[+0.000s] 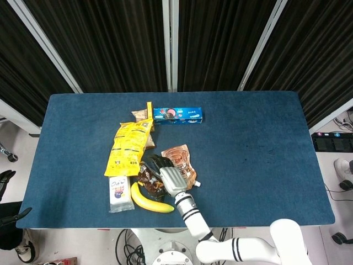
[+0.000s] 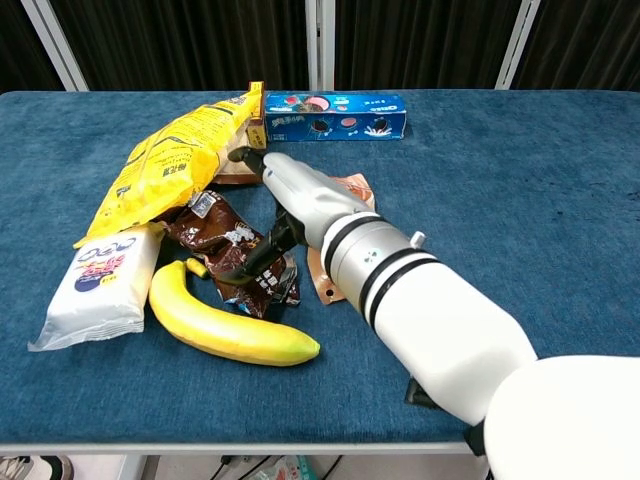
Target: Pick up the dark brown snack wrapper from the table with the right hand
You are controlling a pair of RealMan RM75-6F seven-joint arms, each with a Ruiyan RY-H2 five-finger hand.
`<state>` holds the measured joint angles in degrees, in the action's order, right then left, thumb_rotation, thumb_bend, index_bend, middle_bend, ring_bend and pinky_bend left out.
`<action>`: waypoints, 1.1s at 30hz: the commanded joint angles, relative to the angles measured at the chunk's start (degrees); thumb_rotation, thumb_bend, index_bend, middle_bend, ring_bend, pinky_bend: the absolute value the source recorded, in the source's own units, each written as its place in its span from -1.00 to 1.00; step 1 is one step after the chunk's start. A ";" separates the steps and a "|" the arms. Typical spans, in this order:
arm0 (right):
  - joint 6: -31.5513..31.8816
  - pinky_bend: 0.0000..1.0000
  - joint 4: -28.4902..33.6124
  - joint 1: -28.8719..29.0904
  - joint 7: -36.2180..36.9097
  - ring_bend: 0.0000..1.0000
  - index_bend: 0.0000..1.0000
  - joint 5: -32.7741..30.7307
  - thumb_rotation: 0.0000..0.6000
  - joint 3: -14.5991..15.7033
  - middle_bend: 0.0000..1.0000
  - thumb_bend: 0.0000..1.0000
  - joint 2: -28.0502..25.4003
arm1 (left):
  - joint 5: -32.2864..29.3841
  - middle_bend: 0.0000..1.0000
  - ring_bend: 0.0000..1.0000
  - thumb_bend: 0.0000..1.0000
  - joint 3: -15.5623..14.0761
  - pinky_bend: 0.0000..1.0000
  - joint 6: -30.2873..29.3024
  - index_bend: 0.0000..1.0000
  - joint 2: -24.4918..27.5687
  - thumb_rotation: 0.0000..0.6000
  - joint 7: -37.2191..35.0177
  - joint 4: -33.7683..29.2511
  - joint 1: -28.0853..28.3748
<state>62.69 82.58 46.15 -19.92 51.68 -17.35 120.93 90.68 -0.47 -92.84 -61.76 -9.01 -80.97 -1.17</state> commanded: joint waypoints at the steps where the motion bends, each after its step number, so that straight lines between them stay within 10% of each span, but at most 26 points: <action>1: -1.62 -1.00 -2.35 -0.34 1.08 -1.00 -1.00 -1.13 1.00 -0.24 -1.00 -1.00 1.57 | 0.04 -0.78 -0.76 -1.00 -0.01 -0.52 -0.07 -0.75 -0.07 0.51 0.05 0.07 -0.05; 13: -4.54 -0.54 -7.79 -0.02 0.74 -0.91 -1.00 -4.95 1.00 -2.73 -0.87 -0.71 4.86 | -0.21 -0.78 -0.76 -1.00 -0.03 -0.52 -0.04 -0.75 -0.09 0.51 -0.38 0.38 -0.33; 23: -0.50 0.37 -11.38 -0.28 -0.73 0.10 0.36 -0.59 1.00 -2.56 0.11 -0.17 6.89 | 0.29 -0.78 -0.76 -1.00 -2.38 -0.52 2.55 -0.75 3.92 0.51 -0.12 -4.20 -0.60; 33: 8.02 0.50 -5.38 -3.07 3.38 0.23 0.64 10.75 1.00 -4.42 0.28 -0.01 1.07 | -0.88 -0.78 -0.76 -1.00 -0.54 -0.52 1.52 -0.75 1.13 0.52 -0.78 -1.01 -0.41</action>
<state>68.56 74.32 44.31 -17.82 59.92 -21.11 124.67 89.84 -1.23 -91.13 -60.38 -9.71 -82.22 -1.65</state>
